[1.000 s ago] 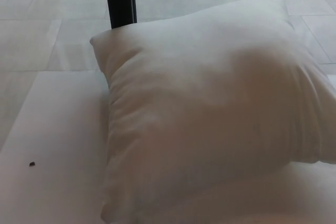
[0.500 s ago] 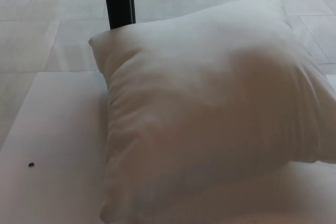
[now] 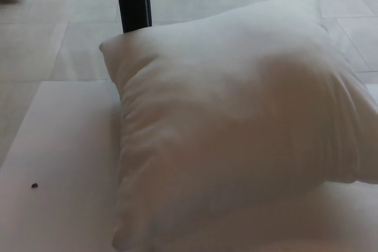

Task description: The robot uses its left hand to press on the left side of the pillow kept in the middle of the desk and uses its right hand to lift up and the right side of the pillow and turn it over

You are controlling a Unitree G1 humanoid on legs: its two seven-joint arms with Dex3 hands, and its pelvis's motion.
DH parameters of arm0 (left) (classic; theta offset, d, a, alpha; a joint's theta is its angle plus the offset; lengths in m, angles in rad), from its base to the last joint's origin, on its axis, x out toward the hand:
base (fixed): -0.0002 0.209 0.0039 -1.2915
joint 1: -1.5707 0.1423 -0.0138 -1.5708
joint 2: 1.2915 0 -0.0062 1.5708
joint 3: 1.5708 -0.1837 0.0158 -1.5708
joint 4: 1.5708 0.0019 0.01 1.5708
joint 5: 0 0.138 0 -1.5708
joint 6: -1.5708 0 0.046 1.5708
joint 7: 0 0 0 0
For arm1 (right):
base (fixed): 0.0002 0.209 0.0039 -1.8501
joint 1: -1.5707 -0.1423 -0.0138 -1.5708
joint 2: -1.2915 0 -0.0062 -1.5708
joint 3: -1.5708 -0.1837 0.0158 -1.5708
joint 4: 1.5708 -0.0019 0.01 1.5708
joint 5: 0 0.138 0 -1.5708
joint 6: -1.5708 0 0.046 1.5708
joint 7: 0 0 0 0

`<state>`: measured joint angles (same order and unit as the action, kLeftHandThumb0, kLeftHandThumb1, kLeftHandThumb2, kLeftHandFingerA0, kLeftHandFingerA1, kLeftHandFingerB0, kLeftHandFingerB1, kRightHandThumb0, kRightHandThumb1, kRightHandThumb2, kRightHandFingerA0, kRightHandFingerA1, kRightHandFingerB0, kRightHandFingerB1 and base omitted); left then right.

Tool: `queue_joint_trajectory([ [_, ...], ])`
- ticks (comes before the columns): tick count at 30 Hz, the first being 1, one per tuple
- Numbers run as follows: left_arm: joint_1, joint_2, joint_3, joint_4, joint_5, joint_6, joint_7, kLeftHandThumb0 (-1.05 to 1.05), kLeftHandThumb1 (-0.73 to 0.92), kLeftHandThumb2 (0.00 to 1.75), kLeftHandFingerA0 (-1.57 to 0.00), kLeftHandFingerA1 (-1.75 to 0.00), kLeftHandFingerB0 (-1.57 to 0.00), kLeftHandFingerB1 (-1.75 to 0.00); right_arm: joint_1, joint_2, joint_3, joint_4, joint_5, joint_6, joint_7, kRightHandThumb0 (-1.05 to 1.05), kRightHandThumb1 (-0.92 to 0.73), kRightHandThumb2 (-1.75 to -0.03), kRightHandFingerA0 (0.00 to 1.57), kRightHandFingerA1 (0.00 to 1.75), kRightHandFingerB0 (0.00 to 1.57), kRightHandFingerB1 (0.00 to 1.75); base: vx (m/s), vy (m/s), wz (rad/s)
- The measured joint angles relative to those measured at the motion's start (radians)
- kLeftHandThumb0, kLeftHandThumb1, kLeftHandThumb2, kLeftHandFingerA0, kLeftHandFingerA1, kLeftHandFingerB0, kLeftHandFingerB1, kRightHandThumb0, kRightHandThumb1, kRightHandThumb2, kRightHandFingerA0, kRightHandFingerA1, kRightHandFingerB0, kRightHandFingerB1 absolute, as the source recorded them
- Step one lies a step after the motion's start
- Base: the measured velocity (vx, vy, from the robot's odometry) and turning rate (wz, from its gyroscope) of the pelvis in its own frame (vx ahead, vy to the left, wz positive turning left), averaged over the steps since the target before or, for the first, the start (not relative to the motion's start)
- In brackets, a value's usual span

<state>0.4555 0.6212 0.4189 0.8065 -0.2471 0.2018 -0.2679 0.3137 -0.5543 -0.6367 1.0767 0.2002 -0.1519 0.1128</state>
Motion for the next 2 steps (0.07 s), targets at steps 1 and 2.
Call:
queue_joint_trajectory([
  [1,0.000,0.000,0.000,0.000,0.000,-0.001,-0.001,-1.01,0.17,0.75,-0.99,-1.30,-0.59,-1.16,0.001,-0.001,0.004,0.001,0.000,-0.002,0.000,-0.72,-0.40,-0.85,1.17,1.44,0.30,0.65,0.00,0.000,0.00],
  [2,0.002,0.001,-0.002,-0.001,0.002,-0.006,-0.003,-1.01,0.17,0.75,-0.99,-1.30,-0.59,-1.16,0.001,-0.001,0.008,0.003,0.000,-0.007,0.000,-0.72,-0.40,-0.85,1.17,1.44,0.30,0.65,0.00,0.000,0.00],
])
